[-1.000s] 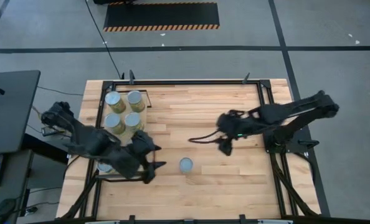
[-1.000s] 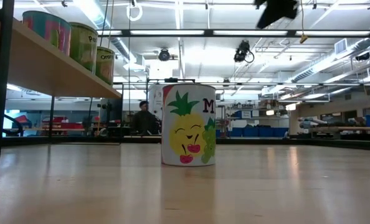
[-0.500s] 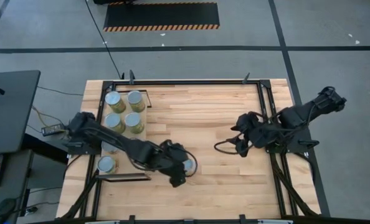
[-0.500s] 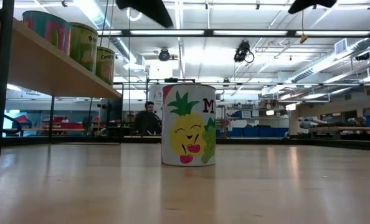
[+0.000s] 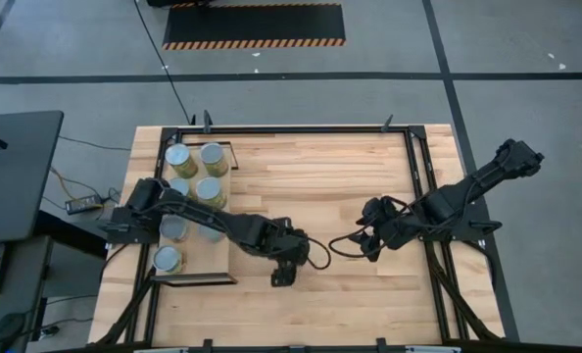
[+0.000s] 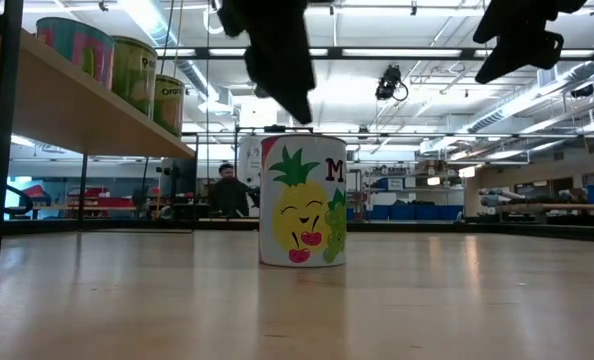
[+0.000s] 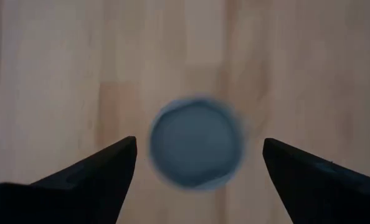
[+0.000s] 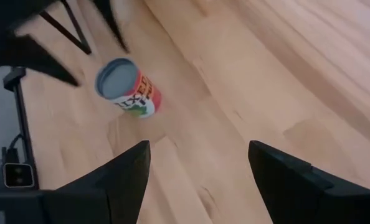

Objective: Pick and place cans onto a shelf
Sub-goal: Put the canned mixed fruits on the shelf

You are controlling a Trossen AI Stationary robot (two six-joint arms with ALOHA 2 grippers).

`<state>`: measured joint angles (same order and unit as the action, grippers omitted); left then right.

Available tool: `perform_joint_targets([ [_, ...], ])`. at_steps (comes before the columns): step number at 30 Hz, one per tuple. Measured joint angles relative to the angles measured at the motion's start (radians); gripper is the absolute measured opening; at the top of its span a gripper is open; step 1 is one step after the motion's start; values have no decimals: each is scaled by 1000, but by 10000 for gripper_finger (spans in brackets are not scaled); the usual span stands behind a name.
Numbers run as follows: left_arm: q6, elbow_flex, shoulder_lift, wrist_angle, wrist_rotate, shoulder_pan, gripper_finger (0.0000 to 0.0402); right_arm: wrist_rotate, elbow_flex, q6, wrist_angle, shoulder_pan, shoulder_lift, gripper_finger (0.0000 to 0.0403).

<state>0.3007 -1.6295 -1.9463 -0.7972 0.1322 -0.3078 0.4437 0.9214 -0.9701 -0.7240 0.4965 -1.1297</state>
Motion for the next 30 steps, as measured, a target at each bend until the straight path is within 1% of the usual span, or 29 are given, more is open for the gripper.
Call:
perform_joint_targets([
  [3, -41, 2, -22, -48, -35, 20, 356, 0, -27, 4, 48, -1, 0, 277],
  [7, -38, 1, -32, -11, -102, 24, 356, 0, -30, 3, 59, -6, 0, 277],
  [10, -23, 2, -37, 6, -119, 13, 356, 0, -30, 3, 63, -8, 2, 277],
  [13, -20, 1, -38, 33, -100, 0, 356, 0, -29, 4, 74, -8, 2, 277],
  [18, 2, -2, -38, 33, -25, -5, 356, 0, -29, 4, 92, -8, 2, 277],
  [23, 28, -35, -38, 36, -24, -5, 356, -1, -28, 4, 97, -8, 2, 277],
  [27, 51, -36, -38, 31, -32, -8, 356, -1, -28, 4, 99, -8, 2, 277],
  [30, 55, -36, -38, 36, -44, -8, 347, -1, -28, 3, 99, -8, 2, 277],
])
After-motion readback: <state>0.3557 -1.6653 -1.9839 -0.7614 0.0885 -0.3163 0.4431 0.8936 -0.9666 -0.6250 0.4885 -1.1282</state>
